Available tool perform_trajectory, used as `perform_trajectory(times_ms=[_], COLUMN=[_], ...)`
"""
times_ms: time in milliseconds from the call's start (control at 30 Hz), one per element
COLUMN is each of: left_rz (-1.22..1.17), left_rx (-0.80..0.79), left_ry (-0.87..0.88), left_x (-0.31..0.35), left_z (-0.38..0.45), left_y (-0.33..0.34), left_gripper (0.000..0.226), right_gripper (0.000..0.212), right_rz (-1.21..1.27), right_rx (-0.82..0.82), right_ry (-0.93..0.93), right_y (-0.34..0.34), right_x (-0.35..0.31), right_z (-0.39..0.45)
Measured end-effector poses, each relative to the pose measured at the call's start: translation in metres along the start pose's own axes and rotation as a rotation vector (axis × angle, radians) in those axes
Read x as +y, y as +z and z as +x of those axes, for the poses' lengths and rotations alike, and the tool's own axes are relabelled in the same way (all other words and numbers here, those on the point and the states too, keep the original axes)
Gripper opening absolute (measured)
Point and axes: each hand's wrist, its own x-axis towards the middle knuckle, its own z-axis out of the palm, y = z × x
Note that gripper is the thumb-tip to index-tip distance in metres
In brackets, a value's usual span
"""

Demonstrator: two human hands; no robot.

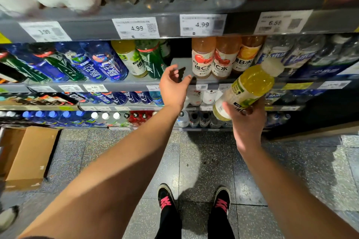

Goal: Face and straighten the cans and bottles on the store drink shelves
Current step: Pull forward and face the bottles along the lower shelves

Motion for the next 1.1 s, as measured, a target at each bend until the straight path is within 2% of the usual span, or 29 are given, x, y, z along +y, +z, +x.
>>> perform_trajectory(times_ms=[200,333,433,567,900,1100], left_rz=[0.102,0.139,0.168,0.216,0.308,0.234], left_rx=[0.176,0.146,0.107,0.147,0.220,0.218], left_ry=[0.089,0.054,0.053,0.063,0.039,-0.011], left_x=[0.001,0.013,0.018,0.020,0.024,0.025], left_z=[0.021,0.043,0.052,0.054,0.054,0.055], left_y=[-0.056,-0.066,-0.059,-0.053,-0.048,-0.053], left_gripper=[0.052,0.074,0.084,0.078,0.057,0.062], right_gripper=[0.067,0.073,0.069,0.062,0.065,0.060], right_rz=[0.078,0.057,0.062,0.059,0.011,0.003], right_rx=[-0.061,-0.034,-0.017,0.009,-0.047,-0.075], right_ry=[0.086,0.106,0.101,0.083,0.085,0.088], right_y=[0.048,0.079,0.094,0.105,0.094,0.091], right_x=[-0.008,-0.011,-0.011,-0.012,-0.002,0.001], right_z=[-0.024,-0.034,-0.036,-0.039,-0.041,-0.040])
